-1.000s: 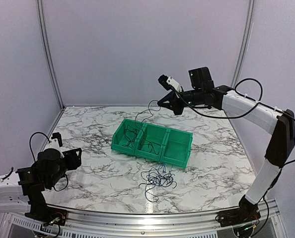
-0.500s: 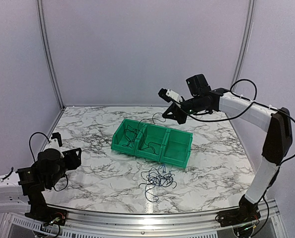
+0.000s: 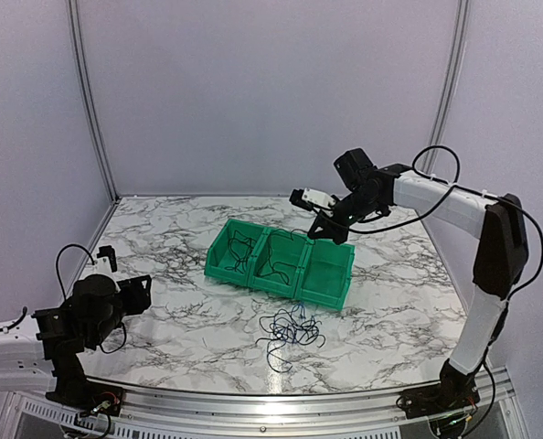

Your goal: Untangle the cables

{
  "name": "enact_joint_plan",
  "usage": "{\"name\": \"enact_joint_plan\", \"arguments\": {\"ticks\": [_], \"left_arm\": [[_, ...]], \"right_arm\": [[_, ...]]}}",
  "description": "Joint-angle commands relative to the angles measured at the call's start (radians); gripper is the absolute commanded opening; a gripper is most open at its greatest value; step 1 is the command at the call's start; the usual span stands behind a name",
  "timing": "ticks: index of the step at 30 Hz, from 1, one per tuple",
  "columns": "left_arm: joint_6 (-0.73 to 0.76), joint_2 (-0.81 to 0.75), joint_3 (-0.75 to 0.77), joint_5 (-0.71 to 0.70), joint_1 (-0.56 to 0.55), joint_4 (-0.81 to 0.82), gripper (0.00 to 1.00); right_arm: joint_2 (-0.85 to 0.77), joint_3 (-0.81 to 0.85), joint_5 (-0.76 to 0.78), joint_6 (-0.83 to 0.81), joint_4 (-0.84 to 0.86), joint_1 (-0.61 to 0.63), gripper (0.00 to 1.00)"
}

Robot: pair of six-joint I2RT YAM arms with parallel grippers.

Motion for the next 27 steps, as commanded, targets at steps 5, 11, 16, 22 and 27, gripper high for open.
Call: {"name": "enact_joint_plan", "arguments": {"ticks": [5,11,16,22,27], "left_arm": [[-0.013,0.009,-0.006,0.003,-0.003,0.017,0.65],[-0.025,-0.005,-0.014,0.004,-0.003,0.006,0.65],[-0.033,-0.006,-0.021,0.006,-0.003,0.013,0.65],[-0.030,0.005,-0.022,0.011,-0.003,0.017,0.65],[-0.030,0.004,-0.026,0.010,-0.003,0.017,0.65]], "right_arm": [[0.130,0.120,0.099,-0.008,-0.046,0.096,0.00],[0.243,0.249,0.125,0.027,-0.080,0.111,0.00],[0.326,0.323,0.138,0.051,-0.100,0.120,0.00],[0.381,0.352,0.141,0.056,-0.117,0.139,0.00],[0.372,0.377,0.119,0.074,-0.168,0.151,0.00]]}}
